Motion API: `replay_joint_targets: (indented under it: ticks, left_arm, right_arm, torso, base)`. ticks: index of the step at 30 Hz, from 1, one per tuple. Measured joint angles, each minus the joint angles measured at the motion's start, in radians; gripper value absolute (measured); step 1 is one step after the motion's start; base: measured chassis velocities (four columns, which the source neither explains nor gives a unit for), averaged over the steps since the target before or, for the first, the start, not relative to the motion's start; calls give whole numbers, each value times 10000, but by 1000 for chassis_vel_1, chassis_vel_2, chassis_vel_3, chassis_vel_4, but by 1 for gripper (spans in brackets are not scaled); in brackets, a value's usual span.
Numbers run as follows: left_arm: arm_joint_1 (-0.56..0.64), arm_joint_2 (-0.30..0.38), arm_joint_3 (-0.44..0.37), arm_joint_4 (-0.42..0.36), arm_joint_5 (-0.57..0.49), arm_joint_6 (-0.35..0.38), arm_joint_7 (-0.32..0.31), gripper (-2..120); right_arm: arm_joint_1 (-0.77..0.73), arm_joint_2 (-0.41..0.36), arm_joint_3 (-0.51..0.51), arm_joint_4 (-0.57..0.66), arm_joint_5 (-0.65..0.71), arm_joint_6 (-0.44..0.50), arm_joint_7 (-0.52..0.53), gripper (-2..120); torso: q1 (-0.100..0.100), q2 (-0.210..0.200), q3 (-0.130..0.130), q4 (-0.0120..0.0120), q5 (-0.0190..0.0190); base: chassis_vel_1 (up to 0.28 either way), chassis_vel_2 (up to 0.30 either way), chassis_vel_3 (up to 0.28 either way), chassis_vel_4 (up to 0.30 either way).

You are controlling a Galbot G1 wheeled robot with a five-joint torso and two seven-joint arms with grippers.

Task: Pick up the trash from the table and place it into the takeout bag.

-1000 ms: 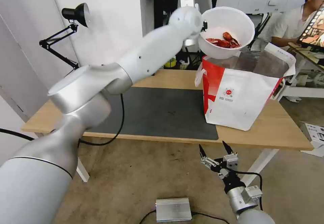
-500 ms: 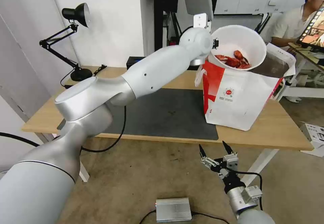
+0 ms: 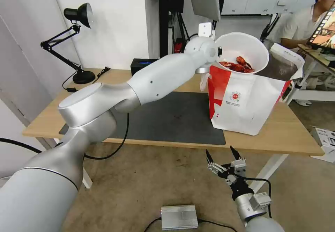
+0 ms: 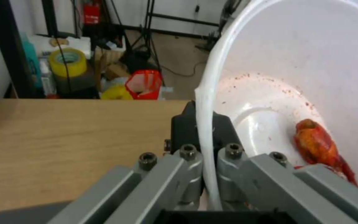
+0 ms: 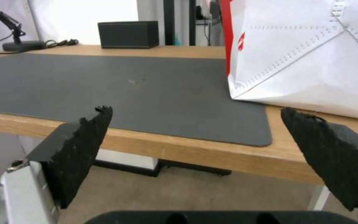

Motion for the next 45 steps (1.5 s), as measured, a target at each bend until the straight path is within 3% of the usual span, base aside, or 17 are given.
replay_joint_targets:
  ticks: [18,24,30,39,42,45]
  left_arm:
    - [361,2,538,-82,691,-263,192,0]
    - [447,13,633,-322,963,-281,687,0]
    - [364,26,926,-582,1407,-262,1729,0]
    - [211,26,1246,-693,1898,-218,2134,0]
    - [211,27,1258,-707,1977,-218,2136,4]
    - [196,56,1302,-753,1990,-208,2136,19]
  right_arm:
    - [0,0,0,0,0,0,0,100]
    - [0,0,0,0,0,0,0,100]
    - [0,0,0,0,0,0,0,100]
    - [0,0,0,0,0,0,0,100]
    - [0,0,0,0,0,0,0,100]
    - [0,0,0,0,0,0,0,100]
  torso:
    - [0,0,0,-1,-1]
    - [0,0,0,0,-1]
    - [0,0,0,0,-1]
    - [0,-1,0,0,-1]
    - [0,-1,0,0,0]
    - [0,-1,0,-1,0]
  base:
    - [0,0,0,0]
    - [0,0,0,0]
    - [0,0,0,0]
    - [0,0,0,0]
    - [0,0,0,0]
    - [0,0,0,0]
